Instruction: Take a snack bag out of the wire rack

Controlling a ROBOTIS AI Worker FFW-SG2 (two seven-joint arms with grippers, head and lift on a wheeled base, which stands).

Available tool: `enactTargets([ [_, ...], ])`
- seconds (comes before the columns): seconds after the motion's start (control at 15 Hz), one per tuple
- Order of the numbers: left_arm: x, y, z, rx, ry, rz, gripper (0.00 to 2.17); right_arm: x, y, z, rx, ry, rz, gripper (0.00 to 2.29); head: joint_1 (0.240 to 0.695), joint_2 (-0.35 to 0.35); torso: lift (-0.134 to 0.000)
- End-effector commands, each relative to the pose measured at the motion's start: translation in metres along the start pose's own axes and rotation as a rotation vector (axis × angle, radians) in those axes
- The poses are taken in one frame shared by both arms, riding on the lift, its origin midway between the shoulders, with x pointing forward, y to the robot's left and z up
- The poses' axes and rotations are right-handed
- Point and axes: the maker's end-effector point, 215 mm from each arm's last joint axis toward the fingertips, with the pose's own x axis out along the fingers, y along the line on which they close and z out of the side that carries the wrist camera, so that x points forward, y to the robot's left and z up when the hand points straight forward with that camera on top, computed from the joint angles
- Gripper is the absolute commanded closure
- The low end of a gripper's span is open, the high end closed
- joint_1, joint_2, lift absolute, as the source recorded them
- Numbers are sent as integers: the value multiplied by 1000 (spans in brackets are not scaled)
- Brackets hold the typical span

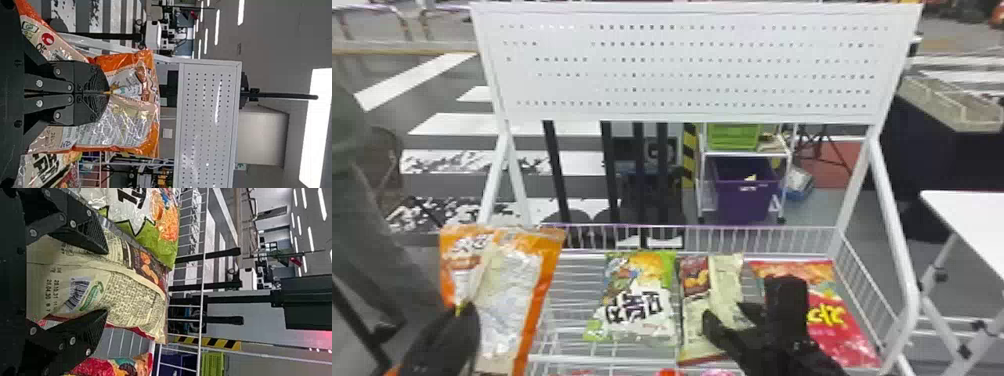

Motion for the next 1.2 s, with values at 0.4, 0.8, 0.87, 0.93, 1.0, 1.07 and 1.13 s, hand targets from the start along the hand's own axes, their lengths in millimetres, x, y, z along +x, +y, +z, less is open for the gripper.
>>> enactTargets([
  [0.4, 0, -1, 0, 1, 1, -4, 1801, -16, 3, 13, -36, 8, -24, 2246, 499, 0, 0],
  [0.8, 0, -4, 2, -5, -4, -8, 1801, -96, -8, 54, -93, -126, -79, 2246, 499, 0, 0],
  [0.87, 0, -4, 2, -5, -4, -8, 1801, -115, -18, 53, -100, -138, -103, 2246, 499, 0, 0],
  [0.93, 0, -4, 2, -4, -4, -9, 1801, -137, -22, 57, -97, -171, -119, 2246, 499, 0, 0],
  [1.0, 1, -5, 3, -6, -7, -10, 1801, -160, -25, 59, -94, -217, -132, 2246, 499, 0, 0],
  [1.07, 2, -6, 3, -7, -8, -11, 1801, -183, -30, 64, -81, -274, -150, 2246, 499, 0, 0],
  [1.13, 2, -7, 3, -7, -7, -13, 1801, -201, -35, 63, -76, -305, -164, 2246, 499, 0, 0],
])
